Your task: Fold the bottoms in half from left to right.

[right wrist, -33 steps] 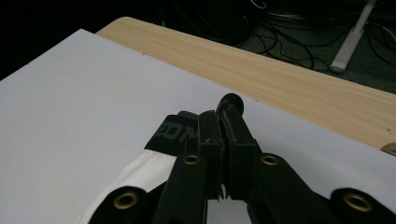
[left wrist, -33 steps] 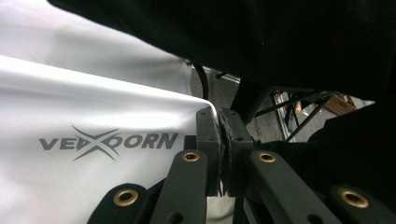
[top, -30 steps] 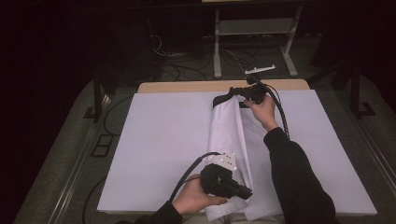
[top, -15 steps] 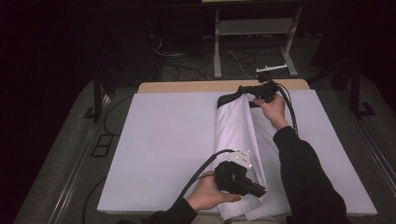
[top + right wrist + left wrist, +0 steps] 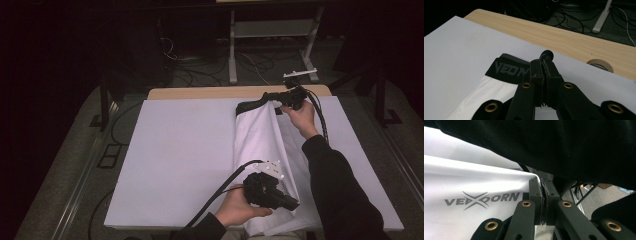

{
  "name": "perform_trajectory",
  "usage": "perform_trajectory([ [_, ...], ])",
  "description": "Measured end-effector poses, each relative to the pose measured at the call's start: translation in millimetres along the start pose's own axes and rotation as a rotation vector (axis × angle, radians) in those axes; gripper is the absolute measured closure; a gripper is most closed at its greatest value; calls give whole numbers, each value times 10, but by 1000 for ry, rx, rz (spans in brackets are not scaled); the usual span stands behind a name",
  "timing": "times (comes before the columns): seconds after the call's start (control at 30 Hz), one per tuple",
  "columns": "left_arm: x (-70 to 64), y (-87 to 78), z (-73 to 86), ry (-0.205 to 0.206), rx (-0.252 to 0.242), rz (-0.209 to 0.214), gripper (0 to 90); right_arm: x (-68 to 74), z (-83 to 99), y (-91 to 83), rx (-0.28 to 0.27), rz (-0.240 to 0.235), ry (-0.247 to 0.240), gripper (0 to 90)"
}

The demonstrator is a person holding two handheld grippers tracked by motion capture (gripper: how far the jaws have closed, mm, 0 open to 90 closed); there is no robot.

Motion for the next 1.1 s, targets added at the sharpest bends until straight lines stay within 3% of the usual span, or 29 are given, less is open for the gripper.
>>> perform_trajectory([
  [0.43,52,280,-42,-18,20,13,862,-120,70,-72,6,6,-29,856],
  [0.93,178,633,-79,-87,87,38,861,-329,285,-44,25,27,-7,855],
  [1.1,213,737,-94,-107,105,49,861,-382,319,-54,38,26,-27,855],
])
Point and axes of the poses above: each handheld gripper's, and its own axes: y roughly forward along the jaws, z roughly out of its underside, x roughly to its left, the point moved 4 cm from there along y, roughly forward along the jaws, and after that the axes turned 11 degrees about x, right-handed, at the moved point
